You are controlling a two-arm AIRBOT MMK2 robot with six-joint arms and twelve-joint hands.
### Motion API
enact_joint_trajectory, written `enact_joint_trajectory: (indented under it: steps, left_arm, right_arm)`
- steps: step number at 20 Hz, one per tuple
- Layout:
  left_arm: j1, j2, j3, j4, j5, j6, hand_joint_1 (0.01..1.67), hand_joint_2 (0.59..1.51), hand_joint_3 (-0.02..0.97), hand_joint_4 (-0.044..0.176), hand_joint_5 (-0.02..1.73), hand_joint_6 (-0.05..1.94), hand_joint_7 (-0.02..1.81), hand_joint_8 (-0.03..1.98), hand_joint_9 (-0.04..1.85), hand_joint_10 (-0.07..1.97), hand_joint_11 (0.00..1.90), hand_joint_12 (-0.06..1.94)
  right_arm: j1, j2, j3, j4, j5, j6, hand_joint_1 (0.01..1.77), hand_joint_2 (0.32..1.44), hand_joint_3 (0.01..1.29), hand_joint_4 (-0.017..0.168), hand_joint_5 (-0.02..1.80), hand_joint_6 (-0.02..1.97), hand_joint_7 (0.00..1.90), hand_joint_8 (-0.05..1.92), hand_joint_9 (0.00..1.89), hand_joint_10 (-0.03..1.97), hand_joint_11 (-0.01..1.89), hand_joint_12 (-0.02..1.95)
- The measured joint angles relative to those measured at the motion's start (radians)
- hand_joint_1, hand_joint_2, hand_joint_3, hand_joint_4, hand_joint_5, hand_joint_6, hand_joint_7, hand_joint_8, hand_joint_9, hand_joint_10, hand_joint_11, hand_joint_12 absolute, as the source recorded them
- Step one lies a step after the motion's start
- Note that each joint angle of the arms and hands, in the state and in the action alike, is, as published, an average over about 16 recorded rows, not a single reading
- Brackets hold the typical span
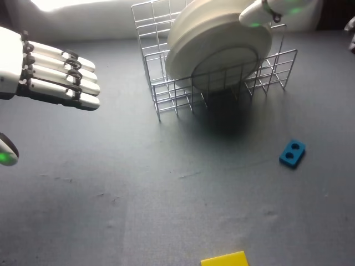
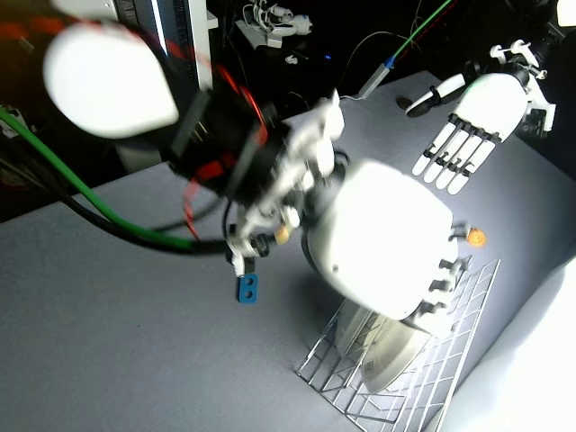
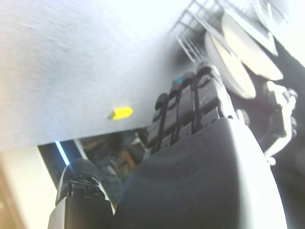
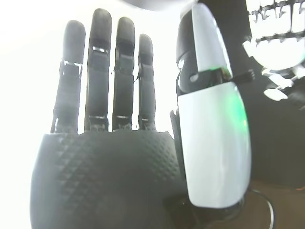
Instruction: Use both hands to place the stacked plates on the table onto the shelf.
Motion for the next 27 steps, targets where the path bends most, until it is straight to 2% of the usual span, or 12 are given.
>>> enact_joint_trajectory:
  steps: [5, 8, 11, 14, 17, 21, 24, 27]
  left_arm:
    - [-0.036, 0.027, -0.084, -0.005, 0.003, -0.004, 0.02, 1.071, 0.018, 0.0, 0.02, 0.01, 0.02, -0.01, 0.01, 0.01, 0.01, 0.0]
    - [-0.058, 0.043, -0.137, -0.002, 0.009, -0.008, 0.02, 1.074, 0.019, 0.0, 0.03, 0.01, 0.03, 0.0, 0.03, 0.01, 0.02, 0.03]
    - [-0.076, 0.059, -0.186, 0.005, 0.016, -0.011, 0.02, 1.088, 0.019, 0.0, 0.08, 0.01, 0.11, 0.01, 0.1, 0.02, 0.02, 0.2]
    - [-0.09, 0.07, -0.224, 0.014, 0.025, -0.013, 0.04, 1.117, 0.019, 0.0, 0.17, 0.06, 0.25, 0.06, 0.22, 0.08, 0.04, 0.45]
    - [-0.096, 0.074, -0.249, 0.02, 0.035, -0.017, 0.1, 1.157, 0.018, 0.0, 0.29, 0.33, 0.41, 0.34, 0.35, 0.38, 0.12, 0.81]
    - [-0.094, 0.076, -0.267, 0.024, 0.044, -0.023, 0.19, 1.218, 0.015, 0.005, 0.6, 0.76, 0.75, 0.79, 0.68, 0.82, 0.41, 1.26]
    - [-0.09, 0.077, -0.273, 0.026, 0.047, -0.024, 0.24, 1.251, 0.015, 0.006, 0.73, 0.94, 0.9, 0.97, 0.82, 1.02, 0.51, 1.53]
    - [-0.087, 0.077, -0.277, 0.025, 0.048, -0.026, 0.3, 1.283, 0.013, 0.008, 0.87, 1.24, 1.05, 1.27, 0.96, 1.33, 0.66, 1.73]
  right_arm:
    - [0.025, 0.147, -0.119, 0.002, -0.024, -0.083, 1.05, 1.04, 0.01, -0.001, 0.65, 0.06, 0.78, 0.02, 0.71, 0.24, 0.3, 1.3]
    - [0.018, 0.229, -0.176, 0.003, -0.034, -0.104, 1.02, 1.05, 0.01, -0.001, 0.67, 0.06, 0.79, 0.02, 0.71, 0.23, 0.31, 1.3]
    - [-0.001, 0.298, -0.217, 0.003, -0.038, -0.106, 0.97, 1.06, 0.01, -0.001, 0.72, 0.06, 0.82, 0.03, 0.74, 0.25, 0.33, 1.32]
    - [-0.018, 0.352, -0.244, 0.002, -0.023, -0.113, 0.87, 1.1, 0.01, -0.001, 0.79, 0.11, 0.89, 0.1, 0.77, 0.41, 0.37, 1.37]
    - [-0.034, 0.383, -0.258, 0.0, 0.007, -0.123, 0.78, 1.14, 0.01, -0.001, 0.85, 0.36, 0.95, 0.38, 0.83, 0.7, 0.49, 1.48]
    - [-0.05, 0.4, -0.267, -0.002, 0.053, -0.14, 0.66, 1.2, 0.01, -0.002, 0.99, 0.78, 1.08, 0.82, 1.0, 1.1, 0.79, 1.62]
    - [-0.056, 0.403, -0.268, -0.004, 0.078, -0.149, 0.58, 1.23, 0.01, -0.002, 1.04, 0.95, 1.14, 1.01, 1.06, 1.32, 0.9, 1.7]
    - [-0.058, 0.405, -0.269, -0.006, 0.109, -0.163, 0.51, 1.27, 0.01, -0.002, 1.09, 1.23, 1.19, 1.31, 1.13, 1.61, 1.05, 1.8]
